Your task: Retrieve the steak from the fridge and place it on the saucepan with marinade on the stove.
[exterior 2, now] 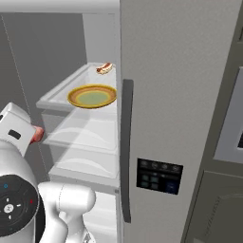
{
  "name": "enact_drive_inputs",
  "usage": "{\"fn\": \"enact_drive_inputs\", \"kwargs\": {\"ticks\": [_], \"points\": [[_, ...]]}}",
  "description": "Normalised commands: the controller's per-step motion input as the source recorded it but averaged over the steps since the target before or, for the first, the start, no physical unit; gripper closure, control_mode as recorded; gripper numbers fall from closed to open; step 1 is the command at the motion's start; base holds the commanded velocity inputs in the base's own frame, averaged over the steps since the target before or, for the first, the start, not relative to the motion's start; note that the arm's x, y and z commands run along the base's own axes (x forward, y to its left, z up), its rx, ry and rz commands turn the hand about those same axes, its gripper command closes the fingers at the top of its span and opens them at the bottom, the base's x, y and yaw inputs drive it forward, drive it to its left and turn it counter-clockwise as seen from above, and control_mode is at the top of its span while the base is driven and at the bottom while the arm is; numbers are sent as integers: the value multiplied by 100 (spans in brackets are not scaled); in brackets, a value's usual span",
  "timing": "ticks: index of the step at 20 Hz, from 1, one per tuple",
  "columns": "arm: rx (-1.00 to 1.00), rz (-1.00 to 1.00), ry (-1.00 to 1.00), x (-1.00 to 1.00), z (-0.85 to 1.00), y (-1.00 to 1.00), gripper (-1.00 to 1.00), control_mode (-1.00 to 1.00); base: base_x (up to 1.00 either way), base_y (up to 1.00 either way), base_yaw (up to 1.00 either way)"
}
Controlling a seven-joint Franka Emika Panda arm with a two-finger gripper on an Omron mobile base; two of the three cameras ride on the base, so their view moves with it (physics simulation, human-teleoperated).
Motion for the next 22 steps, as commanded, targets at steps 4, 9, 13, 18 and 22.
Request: {"fn": "enact_drive_inputs", "kwargs": {"ticks": [4, 9, 13, 18, 22], "points": [[0, 0, 0, 0, 0, 0, 100, 100, -61, -17, 0], [0, 0, 0, 0, 0, 0, 100, 100, -63, -28, 0], [0, 0, 0, 0, 0, 0, 100, 100, -50, -29, 0], [0, 0, 0, 0, 0, 0, 100, 100, -33, -26, 1], [0, 0, 0, 0, 0, 0, 100, 100, -16, -27, 6]]}}
